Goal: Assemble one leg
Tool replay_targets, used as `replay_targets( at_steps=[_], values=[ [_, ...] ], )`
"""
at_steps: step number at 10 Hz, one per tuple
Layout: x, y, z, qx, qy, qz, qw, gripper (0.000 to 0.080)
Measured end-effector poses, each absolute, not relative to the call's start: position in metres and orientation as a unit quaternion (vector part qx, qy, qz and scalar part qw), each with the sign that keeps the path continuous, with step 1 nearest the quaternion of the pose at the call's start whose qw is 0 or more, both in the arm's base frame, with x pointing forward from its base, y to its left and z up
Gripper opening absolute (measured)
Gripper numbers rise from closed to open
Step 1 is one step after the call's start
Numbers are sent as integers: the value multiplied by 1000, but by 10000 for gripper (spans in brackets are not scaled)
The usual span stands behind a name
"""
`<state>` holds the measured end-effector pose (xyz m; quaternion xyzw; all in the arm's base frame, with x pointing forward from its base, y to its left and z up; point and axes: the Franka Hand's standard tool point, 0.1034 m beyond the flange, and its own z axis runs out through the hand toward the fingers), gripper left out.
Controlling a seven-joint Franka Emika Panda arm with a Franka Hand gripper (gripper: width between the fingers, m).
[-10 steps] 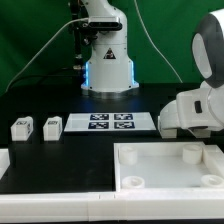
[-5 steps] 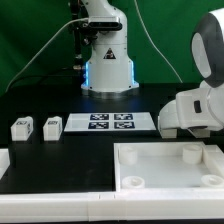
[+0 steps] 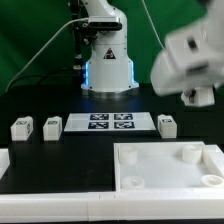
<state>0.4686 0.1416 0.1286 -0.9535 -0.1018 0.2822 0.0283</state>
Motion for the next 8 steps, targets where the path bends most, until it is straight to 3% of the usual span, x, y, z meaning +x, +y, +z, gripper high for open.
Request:
replay_targets(
  at_steps=[2,7,8],
  values=[
    [485,140,153,-979,-95,178,30,294],
    [502,135,149,-992,-91,-76,40,294],
    [507,121,143,-990,-116,-68,36,294]
  ],
)
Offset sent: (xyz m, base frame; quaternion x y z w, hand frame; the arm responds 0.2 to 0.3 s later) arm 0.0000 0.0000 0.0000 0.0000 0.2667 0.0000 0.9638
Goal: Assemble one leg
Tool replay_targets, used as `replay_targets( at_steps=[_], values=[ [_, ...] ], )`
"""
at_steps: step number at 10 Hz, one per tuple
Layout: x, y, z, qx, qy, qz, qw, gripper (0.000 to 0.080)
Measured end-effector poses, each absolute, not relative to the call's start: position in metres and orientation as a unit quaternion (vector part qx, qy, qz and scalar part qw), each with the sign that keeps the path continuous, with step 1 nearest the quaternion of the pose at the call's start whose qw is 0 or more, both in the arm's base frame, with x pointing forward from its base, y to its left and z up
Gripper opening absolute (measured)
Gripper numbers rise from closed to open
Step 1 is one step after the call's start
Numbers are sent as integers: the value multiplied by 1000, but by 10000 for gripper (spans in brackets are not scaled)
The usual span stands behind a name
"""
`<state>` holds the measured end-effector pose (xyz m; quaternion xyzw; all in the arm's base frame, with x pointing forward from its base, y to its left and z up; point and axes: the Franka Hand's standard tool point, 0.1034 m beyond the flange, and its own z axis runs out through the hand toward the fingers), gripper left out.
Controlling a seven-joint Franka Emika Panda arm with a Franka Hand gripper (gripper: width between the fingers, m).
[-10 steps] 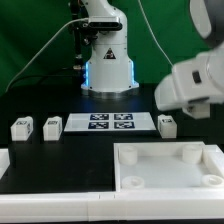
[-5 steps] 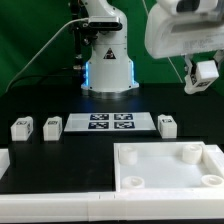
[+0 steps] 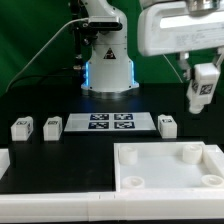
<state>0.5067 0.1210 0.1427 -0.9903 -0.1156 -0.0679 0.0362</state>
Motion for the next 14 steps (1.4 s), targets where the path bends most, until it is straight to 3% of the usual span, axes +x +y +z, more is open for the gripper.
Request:
replay_targets(
  at_steps=[2,4,10,12,14],
  values=[
    [572,103,172,-987,-117,-96,59,294],
    [601,101,162,-983,-109,-132,61,294],
    [604,95,157,-974,-109,-192,48,294],
    [601,95,127,-973,-106,-199,46,294],
    [614,96,116,-968,-101,-223,47,294]
  ],
)
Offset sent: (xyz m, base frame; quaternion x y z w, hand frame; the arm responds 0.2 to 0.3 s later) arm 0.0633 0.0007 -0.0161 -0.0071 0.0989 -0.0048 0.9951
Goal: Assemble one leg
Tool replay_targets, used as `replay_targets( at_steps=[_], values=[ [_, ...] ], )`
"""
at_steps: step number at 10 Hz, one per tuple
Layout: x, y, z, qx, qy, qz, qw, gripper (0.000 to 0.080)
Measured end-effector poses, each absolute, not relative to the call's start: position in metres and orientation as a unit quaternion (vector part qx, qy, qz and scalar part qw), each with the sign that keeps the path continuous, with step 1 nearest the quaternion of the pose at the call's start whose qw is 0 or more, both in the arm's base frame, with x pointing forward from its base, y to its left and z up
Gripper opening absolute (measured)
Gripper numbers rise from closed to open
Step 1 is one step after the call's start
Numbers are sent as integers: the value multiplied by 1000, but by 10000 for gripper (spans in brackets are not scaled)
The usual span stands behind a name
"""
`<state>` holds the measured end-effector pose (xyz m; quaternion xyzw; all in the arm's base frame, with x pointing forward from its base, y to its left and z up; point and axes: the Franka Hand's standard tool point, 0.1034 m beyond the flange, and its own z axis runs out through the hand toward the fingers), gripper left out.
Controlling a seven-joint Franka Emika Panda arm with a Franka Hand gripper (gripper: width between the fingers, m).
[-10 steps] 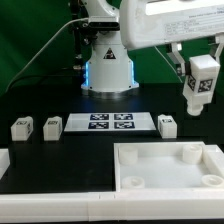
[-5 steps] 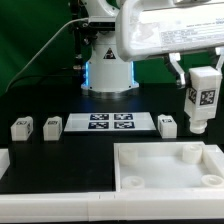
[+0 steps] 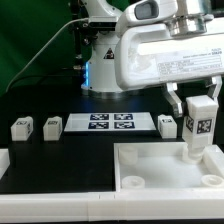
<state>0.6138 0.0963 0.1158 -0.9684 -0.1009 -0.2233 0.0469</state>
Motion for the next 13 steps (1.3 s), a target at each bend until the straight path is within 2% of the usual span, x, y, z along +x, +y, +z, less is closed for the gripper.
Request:
replay_targets(
  at_steps=[1,9,13],
  values=[
    [611,106,105,-968,-105,-221,51,294],
    [622,112,94,-966,-104,-229,54,294],
    [617,115,78,-968,-105,-221,56,294]
  ],
)
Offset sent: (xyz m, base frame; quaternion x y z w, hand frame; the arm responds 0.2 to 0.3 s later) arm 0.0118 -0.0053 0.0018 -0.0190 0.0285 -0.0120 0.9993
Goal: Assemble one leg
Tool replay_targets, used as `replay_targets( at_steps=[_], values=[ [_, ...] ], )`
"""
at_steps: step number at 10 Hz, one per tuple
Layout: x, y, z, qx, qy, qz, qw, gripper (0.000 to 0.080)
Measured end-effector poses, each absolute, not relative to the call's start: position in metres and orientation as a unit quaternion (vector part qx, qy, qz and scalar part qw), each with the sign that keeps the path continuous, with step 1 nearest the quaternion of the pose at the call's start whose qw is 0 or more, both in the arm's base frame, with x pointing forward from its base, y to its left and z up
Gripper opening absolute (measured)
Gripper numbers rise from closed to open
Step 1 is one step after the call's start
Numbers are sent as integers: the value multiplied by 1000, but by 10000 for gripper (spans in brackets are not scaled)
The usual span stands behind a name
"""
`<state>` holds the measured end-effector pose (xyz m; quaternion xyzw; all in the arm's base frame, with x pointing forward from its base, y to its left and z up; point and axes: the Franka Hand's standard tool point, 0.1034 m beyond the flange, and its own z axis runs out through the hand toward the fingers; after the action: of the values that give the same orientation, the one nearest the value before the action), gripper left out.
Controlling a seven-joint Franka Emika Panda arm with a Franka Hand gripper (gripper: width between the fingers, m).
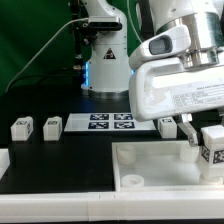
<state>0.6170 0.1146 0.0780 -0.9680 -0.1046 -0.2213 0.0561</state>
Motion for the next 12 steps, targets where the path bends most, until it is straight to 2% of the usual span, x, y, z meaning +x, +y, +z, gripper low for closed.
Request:
replay_targets(
  at_steps=[6,7,8,9,10,12],
  values=[
    [621,115,77,-959,-102,-261,49,293],
    [621,115,77,-959,-102,-261,49,365],
    [621,115,77,-959,-102,-261,49,506],
    [621,115,77,-959,-102,-261,49,506],
    [621,115,77,-959,-102,-261,49,623],
    [621,115,77,-959,-102,-261,49,642]
  ],
)
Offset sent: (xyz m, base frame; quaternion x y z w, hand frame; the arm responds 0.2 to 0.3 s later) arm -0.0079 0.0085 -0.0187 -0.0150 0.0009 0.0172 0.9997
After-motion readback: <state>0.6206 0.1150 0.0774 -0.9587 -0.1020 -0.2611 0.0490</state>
